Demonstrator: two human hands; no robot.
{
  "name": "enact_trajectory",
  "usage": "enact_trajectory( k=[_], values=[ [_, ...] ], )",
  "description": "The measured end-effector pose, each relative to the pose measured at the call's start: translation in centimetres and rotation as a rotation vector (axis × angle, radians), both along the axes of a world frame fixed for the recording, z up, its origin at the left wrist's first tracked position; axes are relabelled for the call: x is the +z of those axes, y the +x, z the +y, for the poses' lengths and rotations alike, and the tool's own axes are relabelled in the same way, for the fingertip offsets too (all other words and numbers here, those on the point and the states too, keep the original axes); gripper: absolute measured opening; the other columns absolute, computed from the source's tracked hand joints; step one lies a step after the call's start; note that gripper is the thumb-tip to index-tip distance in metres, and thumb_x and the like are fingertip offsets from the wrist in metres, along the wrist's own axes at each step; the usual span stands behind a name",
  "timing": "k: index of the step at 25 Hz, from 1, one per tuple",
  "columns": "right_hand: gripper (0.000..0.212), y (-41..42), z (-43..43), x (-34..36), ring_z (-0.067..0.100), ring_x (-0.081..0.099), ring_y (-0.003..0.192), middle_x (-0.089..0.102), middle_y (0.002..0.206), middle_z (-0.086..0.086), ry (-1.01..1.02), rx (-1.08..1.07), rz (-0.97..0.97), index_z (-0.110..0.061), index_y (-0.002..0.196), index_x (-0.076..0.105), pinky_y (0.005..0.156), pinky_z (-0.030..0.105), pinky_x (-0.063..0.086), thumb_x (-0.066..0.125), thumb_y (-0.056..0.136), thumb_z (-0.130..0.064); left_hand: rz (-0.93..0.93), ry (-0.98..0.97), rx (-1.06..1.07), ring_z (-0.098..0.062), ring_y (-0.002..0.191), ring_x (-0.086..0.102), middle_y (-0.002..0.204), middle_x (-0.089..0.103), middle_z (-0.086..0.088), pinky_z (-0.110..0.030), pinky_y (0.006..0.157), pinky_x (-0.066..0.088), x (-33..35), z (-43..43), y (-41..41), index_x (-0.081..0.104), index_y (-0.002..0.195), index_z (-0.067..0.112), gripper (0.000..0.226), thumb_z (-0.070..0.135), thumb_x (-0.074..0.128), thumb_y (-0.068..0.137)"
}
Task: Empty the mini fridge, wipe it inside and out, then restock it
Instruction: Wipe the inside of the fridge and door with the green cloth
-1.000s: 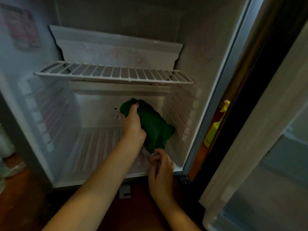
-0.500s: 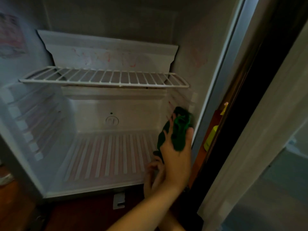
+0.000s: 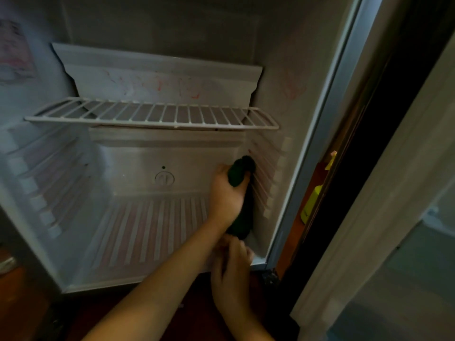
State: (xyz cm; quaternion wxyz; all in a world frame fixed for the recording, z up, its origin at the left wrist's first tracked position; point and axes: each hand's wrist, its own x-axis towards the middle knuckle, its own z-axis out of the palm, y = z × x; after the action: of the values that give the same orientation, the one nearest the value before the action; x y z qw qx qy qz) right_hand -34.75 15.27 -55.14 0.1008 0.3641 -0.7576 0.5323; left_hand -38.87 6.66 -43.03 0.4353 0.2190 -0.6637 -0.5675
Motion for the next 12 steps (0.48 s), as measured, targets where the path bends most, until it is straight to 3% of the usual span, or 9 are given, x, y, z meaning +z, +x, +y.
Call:
enact_trajectory(
  k=[3, 5, 9, 12],
  values=[
    [0.04, -0.2, 0.0, -0.1, -0.005, 0.038, 0.095, 0.054, 0.086, -0.013, 0.008, 0.007, -0.011, -0.043, 0.105, 0.045, 0.075, 0.015, 0.034, 0.043, 0.082, -0.01, -0.201, 0.055, -0.274, -0.017, 0.084, 0.065, 0.097, 0.069, -0.009, -0.026, 0.074, 0.051, 1.9, -2.9, 1.5, 0.066, 0.1, 0.014, 0.014, 0.02, 0.066, 0.088],
    [0.044, -0.1, 0.1, 0.1, -0.005, 0.039, 0.096, 0.05, 0.087, -0.02, 0.006, -0.003, -0.009, -0.044, 0.106, 0.044, 0.076, 0.016, 0.035, 0.046, 0.082, -0.007, -0.231, 0.176, -0.279, -0.02, 0.088, 0.065, 0.103, 0.069, -0.01, -0.027, 0.075, 0.053, 2.1, -3.7, 2.6, 0.066, 0.107, 0.012, 0.022, 0.022, 0.068, 0.087],
    [0.036, -0.1, 0.2, 0.5, 0.003, 0.046, 0.094, 0.043, 0.099, -0.03, -0.039, 0.025, -0.022, -0.046, 0.106, 0.042, 0.08, 0.021, 0.038, 0.046, 0.085, -0.017, 0.027, 0.806, -0.235, -0.029, 0.097, 0.063, 0.108, 0.068, -0.015, -0.036, 0.077, 0.052, 0.7, -4.5, 5.7, 0.065, 0.11, 0.011, 0.034, 0.034, 0.066, 0.085],
    [0.011, 0.7, 0.8, 1.6, 0.005, 0.051, 0.091, 0.045, 0.099, -0.022, -0.129, 0.064, -0.073, -0.04, 0.097, 0.043, 0.077, 0.021, 0.041, 0.047, 0.089, -0.034, 0.214, 0.967, -0.249, -0.033, 0.106, 0.06, 0.116, 0.065, -0.018, -0.041, 0.083, 0.05, -0.6, -4.3, 8.7, 0.062, 0.12, 0.009, 0.041, 0.036, 0.059, 0.088]
  ],
)
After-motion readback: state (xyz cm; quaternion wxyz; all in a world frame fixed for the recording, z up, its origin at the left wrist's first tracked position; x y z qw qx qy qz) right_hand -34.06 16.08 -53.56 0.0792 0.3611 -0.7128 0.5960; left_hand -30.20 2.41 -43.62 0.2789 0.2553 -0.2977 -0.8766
